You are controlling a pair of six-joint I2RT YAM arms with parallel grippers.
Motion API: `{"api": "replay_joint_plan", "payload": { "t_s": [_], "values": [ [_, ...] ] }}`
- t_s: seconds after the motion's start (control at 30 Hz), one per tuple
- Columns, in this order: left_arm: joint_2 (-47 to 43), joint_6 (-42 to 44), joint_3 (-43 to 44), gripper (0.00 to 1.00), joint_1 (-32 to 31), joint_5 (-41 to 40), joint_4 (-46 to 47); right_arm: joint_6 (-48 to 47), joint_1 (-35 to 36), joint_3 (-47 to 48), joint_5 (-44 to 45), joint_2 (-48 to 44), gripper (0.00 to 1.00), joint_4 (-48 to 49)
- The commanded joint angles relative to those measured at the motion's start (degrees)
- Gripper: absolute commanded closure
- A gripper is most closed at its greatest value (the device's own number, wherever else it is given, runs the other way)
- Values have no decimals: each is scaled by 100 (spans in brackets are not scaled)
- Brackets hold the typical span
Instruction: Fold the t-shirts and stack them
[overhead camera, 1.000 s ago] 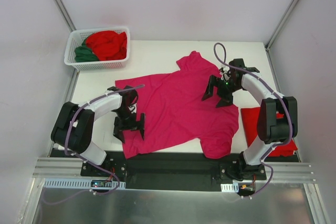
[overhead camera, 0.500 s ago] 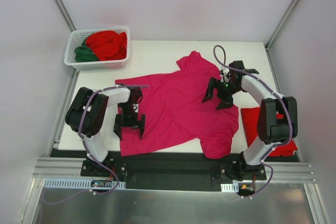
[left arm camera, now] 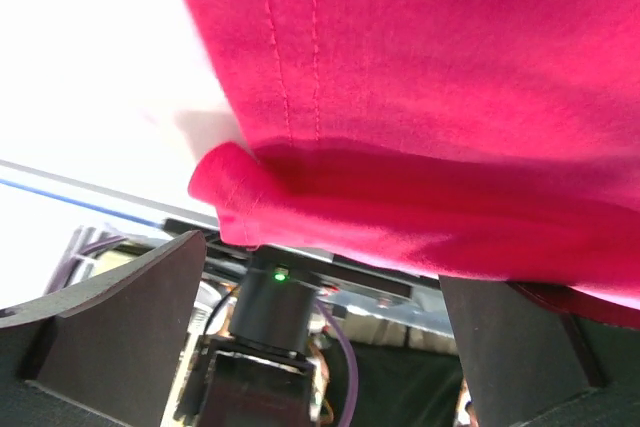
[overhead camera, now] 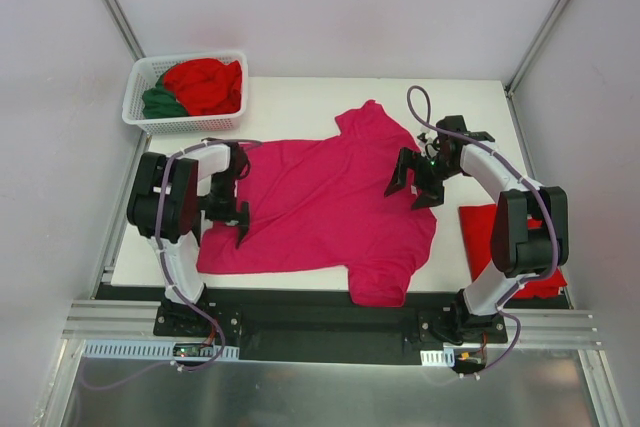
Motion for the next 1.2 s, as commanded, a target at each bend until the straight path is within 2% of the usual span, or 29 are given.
{"api": "replay_joint_plan", "payload": {
  "t_s": [0.0, 0.07, 0.1, 0.3, 0.37, 0.43, 0.5, 0.67, 0.93, 1.17],
  "values": [
    [7, -131, 406, 1, 4, -693, -160, -75, 21, 41, -144, -243, 4, -114],
    [-432, -262, 616, 1, -22, -192, -363, -66, 30, 59, -153, -234, 4, -96],
    [-590, -306, 687, 1, -101, 359, -415, -66, 21, 76, -153, -217, 4, -105],
    [-1400, -579, 1522, 1, -251, 1129, -733, -22, 30, 147, -162, -181, 4, -61],
    [-1488, -291, 1707, 1, -251, 1296, -296, -5, 30, 95, -232, -242, 4, 52],
    [-1462, -44, 1516, 1, -233, 1523, 188, 39, 56, -37, -285, -417, 4, 351],
    [-1374, 325, 1322, 1, -242, 1464, 837, 13, 73, -108, -250, -541, 4, 562],
    [-786, 607, 1119, 1, -224, 1061, 1648, -101, 188, -152, -109, -699, 4, 616],
    [102, 1274, 1743, 1, -224, 875, 2536, -75, 565, -47, -39, -1262, 4, 695],
    [428, 1214, 2112, 1, -145, 839, 3161, -154, 768, -55, 102, -1719, 4, 352]
  ]
}}
